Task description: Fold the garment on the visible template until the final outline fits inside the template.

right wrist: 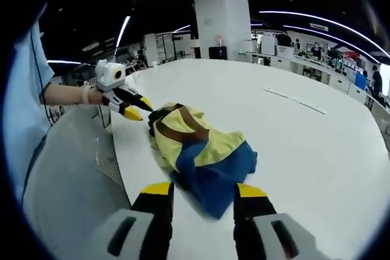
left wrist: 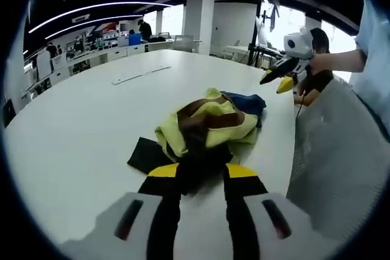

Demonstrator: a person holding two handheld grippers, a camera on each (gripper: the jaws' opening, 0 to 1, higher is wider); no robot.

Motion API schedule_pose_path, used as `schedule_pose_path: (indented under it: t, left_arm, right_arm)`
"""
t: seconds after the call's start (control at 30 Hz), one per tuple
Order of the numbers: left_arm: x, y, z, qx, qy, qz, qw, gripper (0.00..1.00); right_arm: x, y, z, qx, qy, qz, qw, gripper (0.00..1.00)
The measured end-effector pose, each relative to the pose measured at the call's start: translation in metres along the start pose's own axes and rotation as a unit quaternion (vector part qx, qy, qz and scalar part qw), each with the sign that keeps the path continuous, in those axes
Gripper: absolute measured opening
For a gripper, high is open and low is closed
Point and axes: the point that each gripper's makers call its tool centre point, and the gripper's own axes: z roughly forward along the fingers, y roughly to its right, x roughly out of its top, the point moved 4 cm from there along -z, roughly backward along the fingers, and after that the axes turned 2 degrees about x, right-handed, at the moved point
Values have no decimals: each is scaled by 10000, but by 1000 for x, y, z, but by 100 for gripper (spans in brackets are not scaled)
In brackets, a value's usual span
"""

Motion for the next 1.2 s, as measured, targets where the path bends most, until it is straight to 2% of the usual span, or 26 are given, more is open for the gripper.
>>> schedule_pose_path:
  t: [0.1, 0.2, 0.37, 0.6, 0.8, 0.97, 1.03, 1.1, 1.2]
  left_arm:
    - [-4, -3, 4, 12, -91, 78, 9999, 17]
    - [-8, -3, 8, 32, -264, 329, 9991, 15]
    - [-10, -4, 9, 171, -330, 611, 9974, 6]
    - [-13, -7, 11, 238, -404, 605, 9971, 3]
    - [-14, -8, 8, 307, -407, 571, 9971, 0]
    - [-14, -10, 7, 335, -397, 417, 9978, 0]
    - [-13, -10, 7, 330, -385, 313, 9982, 0]
    - [-12, -11, 6, 346, -346, 257, 9985, 0]
    - [-8, -13, 1, 404, -275, 123, 9987, 0]
  right_arm:
    - [-3, -6, 10, 98, -85, -133, 9998, 31]
    - [-4, -10, 21, 132, -188, -214, 9995, 28]
    - [-5, -10, 27, 101, -274, -348, 9990, 18]
    - [-5, -5, 28, -5, -287, -331, 9990, 11]
    - [-10, -1, 29, -62, -307, -270, 9991, 8]
    - [-12, 2, 33, -99, -294, -179, 9994, 5]
    - [-10, 3, 33, -84, -184, -118, 9997, 0]
    - [-9, 4, 32, -97, -146, 49, 9998, 0]
    - [-4, 6, 26, -162, -36, 35, 9999, 0]
